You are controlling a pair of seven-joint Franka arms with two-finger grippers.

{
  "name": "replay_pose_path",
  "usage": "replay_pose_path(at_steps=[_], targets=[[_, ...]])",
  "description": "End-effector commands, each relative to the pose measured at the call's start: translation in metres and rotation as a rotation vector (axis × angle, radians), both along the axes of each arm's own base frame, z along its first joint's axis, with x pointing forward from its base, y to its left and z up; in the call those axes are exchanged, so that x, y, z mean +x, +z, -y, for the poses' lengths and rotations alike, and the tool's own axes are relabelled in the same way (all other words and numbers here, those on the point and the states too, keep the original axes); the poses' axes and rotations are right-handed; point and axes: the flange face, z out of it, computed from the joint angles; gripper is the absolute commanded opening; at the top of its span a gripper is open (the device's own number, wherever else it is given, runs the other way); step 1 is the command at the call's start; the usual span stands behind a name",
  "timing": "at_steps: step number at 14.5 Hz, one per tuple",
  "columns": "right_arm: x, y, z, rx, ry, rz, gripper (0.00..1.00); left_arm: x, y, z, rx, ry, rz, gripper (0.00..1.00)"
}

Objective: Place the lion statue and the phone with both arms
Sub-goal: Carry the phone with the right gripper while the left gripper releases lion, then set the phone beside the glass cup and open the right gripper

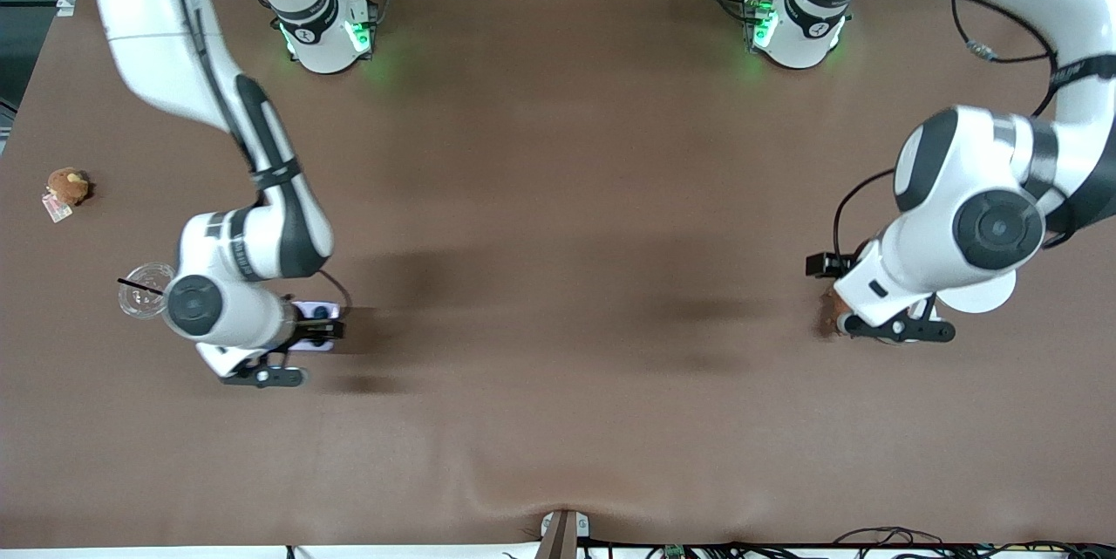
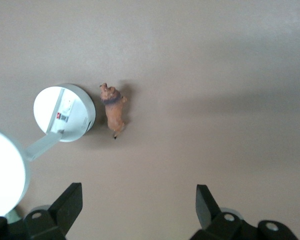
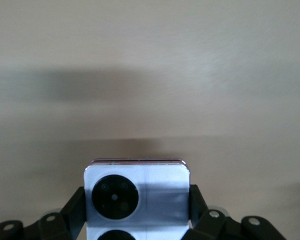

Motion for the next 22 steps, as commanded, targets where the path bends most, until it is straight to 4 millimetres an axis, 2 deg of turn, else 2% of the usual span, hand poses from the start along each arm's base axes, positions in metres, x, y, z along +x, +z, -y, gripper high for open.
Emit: replay_pose_path(at_steps=[1, 4, 7, 9, 10, 11, 12, 13, 14, 16, 18, 19, 20, 22], targets=[[0.002, -0.018, 0.045, 0.009, 0.080, 0.018, 0.22, -0.022, 0.045, 0.001, 0.019, -0.027, 0.003, 1.00], [-0.001, -0.034, 0.085, 0.010, 0.066, 0.006, 0.23, -0.036, 0.093, 0.001, 0.003, -0.011, 0.024, 1.00], [-0.005, -0.040, 0.118, 0.011, 0.022, -0.003, 0.28, -0.043, 0.119, -0.001, 0.012, -0.003, 0.021, 1.00], [-0.007, -0.046, 0.126, 0.014, 0.015, -0.013, 0.29, -0.057, 0.154, -0.003, 0.011, 0.001, 0.079, 1.00], [-0.008, -0.047, 0.126, 0.013, 0.014, -0.016, 0.31, -0.061, 0.163, -0.004, 0.011, 0.003, 0.096, 1.00], [-0.009, -0.050, 0.127, 0.013, 0.012, -0.022, 0.37, -0.065, 0.173, -0.004, 0.007, 0.005, 0.111, 1.00], [-0.012, -0.053, 0.131, 0.014, 0.007, -0.029, 0.53, -0.072, 0.185, -0.004, -0.001, 0.008, 0.131, 1.00], [-0.013, -0.054, 0.135, 0.014, 0.001, -0.030, 0.86, -0.075, 0.190, -0.002, -0.014, 0.008, 0.135, 1.00], [-0.013, -0.054, 0.136, 0.014, 0.000, -0.029, 1.00, -0.076, 0.193, -0.002, -0.028, 0.009, 0.137, 1.00], [-0.011, -0.048, 0.134, 0.014, 0.003, -0.025, 1.00, -0.079, 0.206, -0.001, -0.038, 0.011, 0.161, 1.00], [-0.003, -0.038, 0.123, 0.014, 0.018, -0.004, 1.00, -0.083, 0.213, -0.003, -0.047, 0.014, 0.172, 1.00], [0.003, -0.029, 0.117, 0.015, 0.029, 0.013, 1.00, -0.082, 0.214, -0.008, -0.049, 0.022, 0.174, 1.00], [0.010, -0.018, 0.107, 0.015, 0.042, 0.028, 1.00, -0.088, 0.226, -0.011, -0.051, 0.028, 0.194, 1.00], [0.011, 0.008, 0.092, 0.021, 0.065, 0.021, 1.00, -0.097, 0.238, -0.012, -0.052, 0.030, 0.215, 1.00]])
